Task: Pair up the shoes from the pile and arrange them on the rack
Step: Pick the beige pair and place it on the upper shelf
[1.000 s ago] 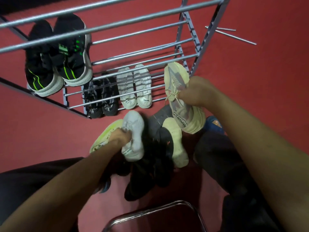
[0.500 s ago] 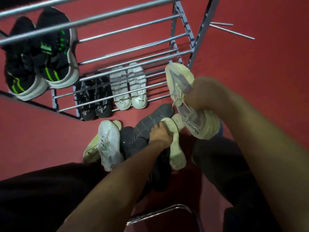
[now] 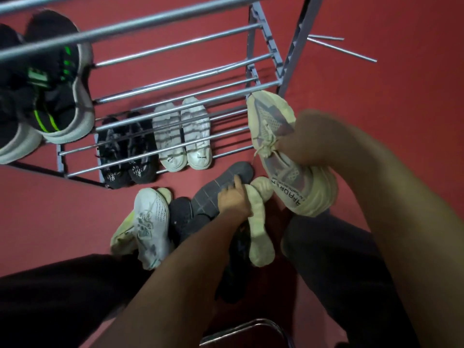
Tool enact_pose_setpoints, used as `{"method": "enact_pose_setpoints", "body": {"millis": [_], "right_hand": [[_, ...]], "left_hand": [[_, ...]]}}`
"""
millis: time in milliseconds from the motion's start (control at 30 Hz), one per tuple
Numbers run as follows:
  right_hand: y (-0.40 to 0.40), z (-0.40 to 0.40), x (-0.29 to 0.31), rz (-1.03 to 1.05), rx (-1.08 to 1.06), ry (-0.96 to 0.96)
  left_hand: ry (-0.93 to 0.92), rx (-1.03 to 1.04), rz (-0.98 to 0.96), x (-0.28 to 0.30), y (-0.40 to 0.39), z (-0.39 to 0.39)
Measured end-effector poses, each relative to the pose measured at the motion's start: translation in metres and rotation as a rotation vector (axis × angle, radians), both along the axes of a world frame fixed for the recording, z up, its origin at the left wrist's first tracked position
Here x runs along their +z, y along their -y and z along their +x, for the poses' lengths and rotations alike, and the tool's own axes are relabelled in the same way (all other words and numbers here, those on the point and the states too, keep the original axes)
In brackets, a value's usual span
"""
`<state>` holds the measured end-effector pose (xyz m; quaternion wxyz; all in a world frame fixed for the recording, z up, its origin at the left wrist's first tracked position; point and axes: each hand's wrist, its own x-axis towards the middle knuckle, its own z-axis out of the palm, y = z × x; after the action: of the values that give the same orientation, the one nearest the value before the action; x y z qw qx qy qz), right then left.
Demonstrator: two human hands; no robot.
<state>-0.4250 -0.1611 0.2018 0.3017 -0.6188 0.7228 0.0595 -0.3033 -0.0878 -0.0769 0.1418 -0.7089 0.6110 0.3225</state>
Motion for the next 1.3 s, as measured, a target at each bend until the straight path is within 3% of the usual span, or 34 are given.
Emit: {"method": "enact_pose_setpoints", "body": {"millis": [167, 267, 367, 400, 467, 567, 733, 933, 1100, 1167, 1300], "right_hand": [[-0.004, 0.006, 0.009, 0.053, 0.043, -0.005], [-0.005, 0.009, 0.015, 0.093, 0.050, 0.007], [-0.007, 0.009, 0.015, 0.078, 0.025, 0.027], [-0.009, 0.009, 0.016, 0.071, 0.025, 0.025], [-0.013, 0.011, 0.019, 0.063, 0.020, 0.032], [-0.015, 0.019, 0.018, 0.069, 0.027, 0.046], [-0.017, 0.037, 0.009, 0.123, 0.055, 0.072], [-0.020, 0.042, 0.002, 0.177, 0.097, 0.075], [-0.026, 0.041, 0.000, 0.240, 0.074, 0.184], [-0.028, 0.040, -0.002, 0.248, 0.090, 0.178], [-0.024, 0.031, -0.008, 0.253, 0.070, 0.263]], "left_hand": [[-0.307, -0.081, 0.029, 0.054, -0.016, 0.000], [-0.401, -0.194, -0.330, 0.104, -0.041, 0.031], [-0.315, -0.545, -0.799, 0.138, -0.075, 0.086], [-0.272, -0.644, -0.848, 0.139, -0.088, 0.100], [-0.127, -0.715, -0.763, 0.122, -0.113, 0.119], [0.106, -0.668, -0.339, 0.075, -0.147, 0.132], [0.127, -0.488, 0.103, 0.026, -0.200, 0.153], [0.042, -0.366, 0.008, 0.046, -0.184, 0.153], [0.129, -0.256, -0.151, 0.069, -0.123, 0.165], [0.194, -0.286, -0.228, 0.069, -0.093, 0.175], [0.302, -0.406, -0.143, 0.062, -0.031, 0.186]]}}
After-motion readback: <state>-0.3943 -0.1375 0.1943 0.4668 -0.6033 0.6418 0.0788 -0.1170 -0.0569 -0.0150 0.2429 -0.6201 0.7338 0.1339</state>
